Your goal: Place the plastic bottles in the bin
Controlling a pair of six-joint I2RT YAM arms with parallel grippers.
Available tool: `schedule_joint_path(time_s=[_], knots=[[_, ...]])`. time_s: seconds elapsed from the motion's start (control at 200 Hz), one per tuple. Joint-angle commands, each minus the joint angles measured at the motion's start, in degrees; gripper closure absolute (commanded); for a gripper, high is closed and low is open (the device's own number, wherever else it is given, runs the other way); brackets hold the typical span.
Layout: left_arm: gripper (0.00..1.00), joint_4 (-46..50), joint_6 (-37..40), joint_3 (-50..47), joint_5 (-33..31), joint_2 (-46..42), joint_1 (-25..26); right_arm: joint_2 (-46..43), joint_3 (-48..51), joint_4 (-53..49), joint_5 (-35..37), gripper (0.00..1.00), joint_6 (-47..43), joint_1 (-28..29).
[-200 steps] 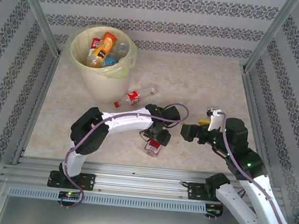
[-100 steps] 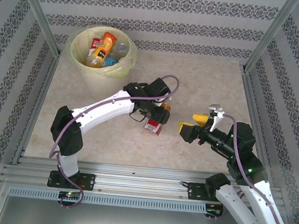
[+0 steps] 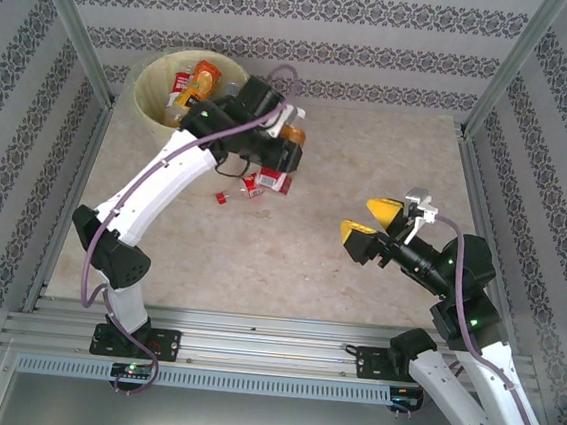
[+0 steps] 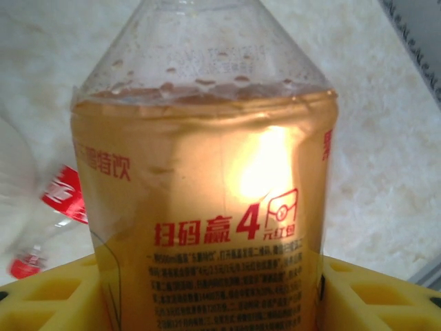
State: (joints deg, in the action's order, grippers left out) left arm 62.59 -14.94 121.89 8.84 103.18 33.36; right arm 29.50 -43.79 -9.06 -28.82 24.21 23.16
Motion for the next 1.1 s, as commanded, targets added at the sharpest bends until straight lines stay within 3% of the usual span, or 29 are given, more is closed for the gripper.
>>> schedule_joint_path(time_s=[0.0,0.17,0.33,0.649,1.094], knots=[[0.38,6.2,4.5,8.4,-2.1,0.5,-2.9,1.2,-2.9,4.2,-1.0,0.02,-0.1,0.6],[0.38,10.3,7.8,20.4,-2.6,4.3,-8.0,2.4,-4.2,4.3,-1.3,0.02,-0.1,0.7],[0.38,9.3,9.2,23.7,-2.3,4.1,-13.5,2.6,-4.5,3.8,-1.1,0.02,-0.1,0.8],[0.39,7.4,14.2,22.8,-16.3,3.2,-20.0,2.8,-4.2,3.0,-0.9,0.02,-0.2,1.0],[0.39,2.7,21.9,22.3,-27.9,8.7,-24.2,2.1,-2.9,2.0,-0.6,0.02,0.2,1.1]])
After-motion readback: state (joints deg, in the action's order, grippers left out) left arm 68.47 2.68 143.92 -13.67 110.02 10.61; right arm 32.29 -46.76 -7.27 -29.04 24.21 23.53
